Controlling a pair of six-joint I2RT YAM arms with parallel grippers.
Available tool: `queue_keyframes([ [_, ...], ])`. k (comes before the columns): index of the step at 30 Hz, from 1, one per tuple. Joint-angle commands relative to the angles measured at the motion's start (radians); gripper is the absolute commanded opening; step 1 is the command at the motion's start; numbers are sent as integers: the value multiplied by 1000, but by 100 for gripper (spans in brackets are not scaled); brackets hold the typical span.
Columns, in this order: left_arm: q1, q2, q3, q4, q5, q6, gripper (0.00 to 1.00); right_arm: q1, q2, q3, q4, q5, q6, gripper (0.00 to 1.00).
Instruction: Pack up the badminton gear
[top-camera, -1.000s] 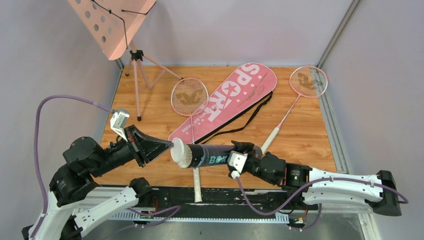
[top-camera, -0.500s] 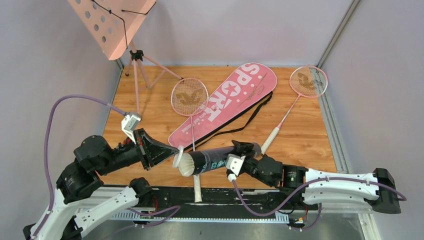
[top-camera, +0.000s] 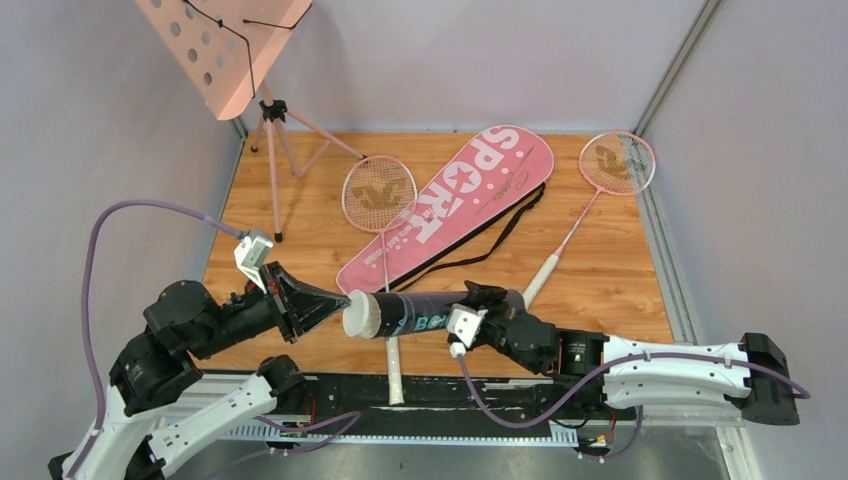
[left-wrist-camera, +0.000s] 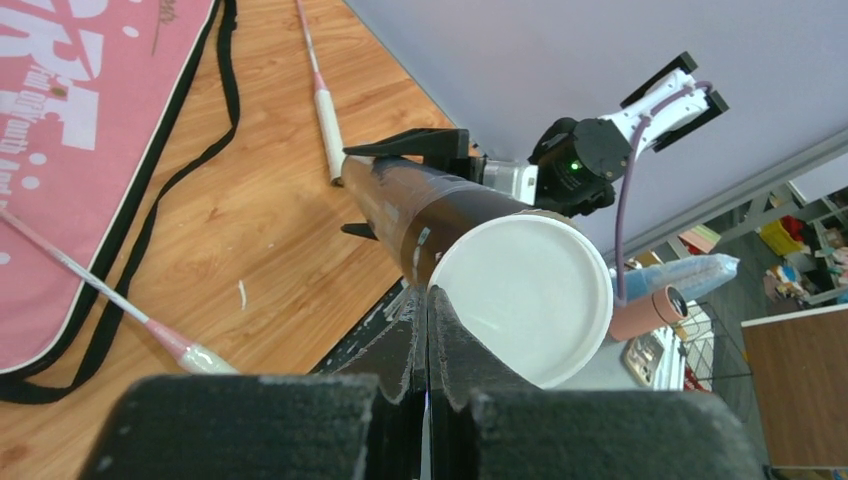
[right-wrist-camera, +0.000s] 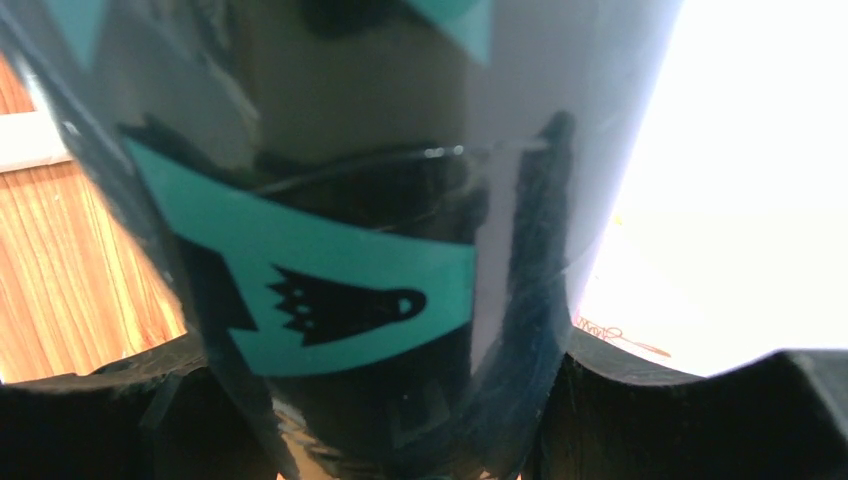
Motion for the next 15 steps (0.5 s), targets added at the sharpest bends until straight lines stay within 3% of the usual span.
queue_keyframes([
  [1,3,11,-12,-17,-47,32,0,4,-5,56,38,30,46,23],
  [15,2,32,-59,47,-41,26,0,4,45,74,26,86,65,24],
])
